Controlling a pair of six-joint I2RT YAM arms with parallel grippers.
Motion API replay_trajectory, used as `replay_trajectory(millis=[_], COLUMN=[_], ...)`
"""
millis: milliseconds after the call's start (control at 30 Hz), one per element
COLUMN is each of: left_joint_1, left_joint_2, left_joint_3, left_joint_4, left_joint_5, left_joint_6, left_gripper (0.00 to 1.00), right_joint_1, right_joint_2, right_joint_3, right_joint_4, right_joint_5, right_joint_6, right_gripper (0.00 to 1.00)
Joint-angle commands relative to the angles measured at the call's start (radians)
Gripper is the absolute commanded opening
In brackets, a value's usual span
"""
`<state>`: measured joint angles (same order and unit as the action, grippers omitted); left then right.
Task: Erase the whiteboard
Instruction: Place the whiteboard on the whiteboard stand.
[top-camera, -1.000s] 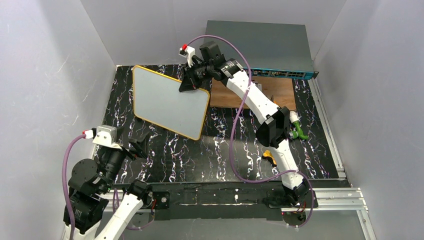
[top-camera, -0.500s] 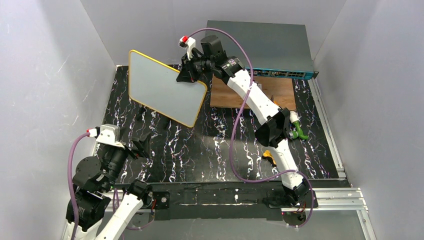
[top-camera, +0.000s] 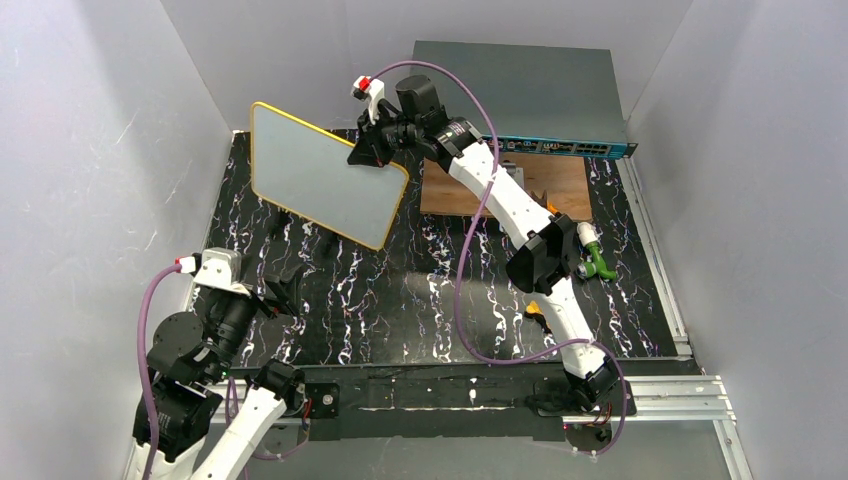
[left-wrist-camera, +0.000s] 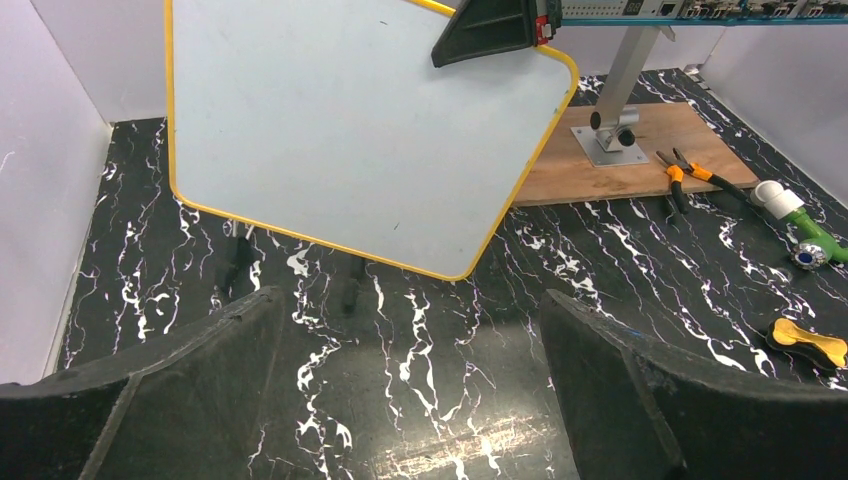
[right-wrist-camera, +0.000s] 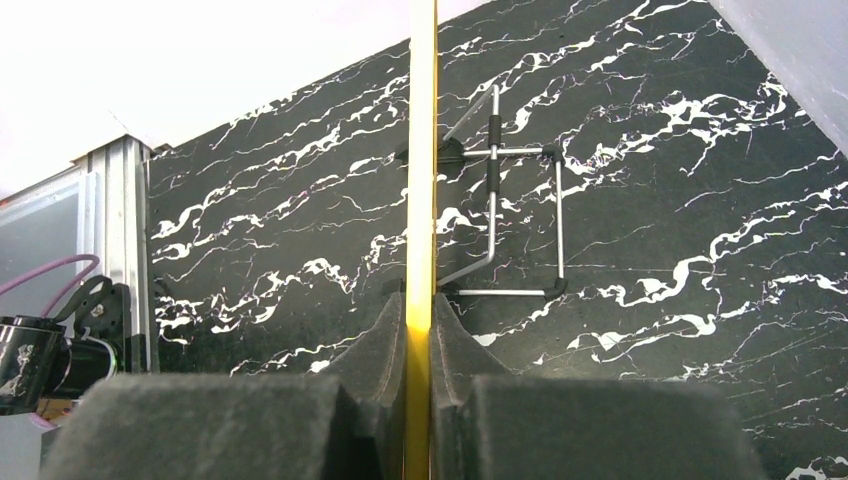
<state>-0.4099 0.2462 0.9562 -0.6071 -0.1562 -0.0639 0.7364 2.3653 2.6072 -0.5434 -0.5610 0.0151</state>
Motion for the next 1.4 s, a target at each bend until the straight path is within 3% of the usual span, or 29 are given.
replay_trajectory(millis=[0,267,467,733,1000,1267,1367], left_joint_1=[-0.004,-0.004,-0.004,-0.003,-0.003,-0.004,-0.004], left_joint_2=[0.013,0.017,0.025,0.016,0.003,0.001,0.001], left_joint_3=[-0.006,-0.014,-0.016,-0.018,-0.015,-0.009,-0.005], left_joint_4=[0.011,0.018,0.024,0.020,0.007,0.006,0.003], left_joint_5=[0.003,0.009,0.015,0.014,0.010,0.013,0.014], left_joint_6=[-0.002,-0.001,-0.003,-0.004,-0.006,-0.012,-0.018], left_gripper=[0.98,0.98,0.98,0.98,0.98,0.98,0.98], right_joint_1=[0.009,0.011,0.028,0.051,0.067,0.070,0.072], right_joint_2=[-0.004,0.001,0.009,0.016,0.024,0.016,0.004], right_joint_3=[0.002,-0.006,-0.008,-0.024,-0.026,-0.025,-0.005], right_joint_4=[0.150,0.173,0.153,0.163,0.178,0.175,0.157], right_joint_5=[-0.081,-0.116,0.072,0.099,0.145,0.146,0.139], right_joint_6=[0.008,0.062,0.045,0.025,0.007,-0.006,-0.012], right_gripper=[0.01,0.01,0.01,0.01,0.28,0.42,0.54])
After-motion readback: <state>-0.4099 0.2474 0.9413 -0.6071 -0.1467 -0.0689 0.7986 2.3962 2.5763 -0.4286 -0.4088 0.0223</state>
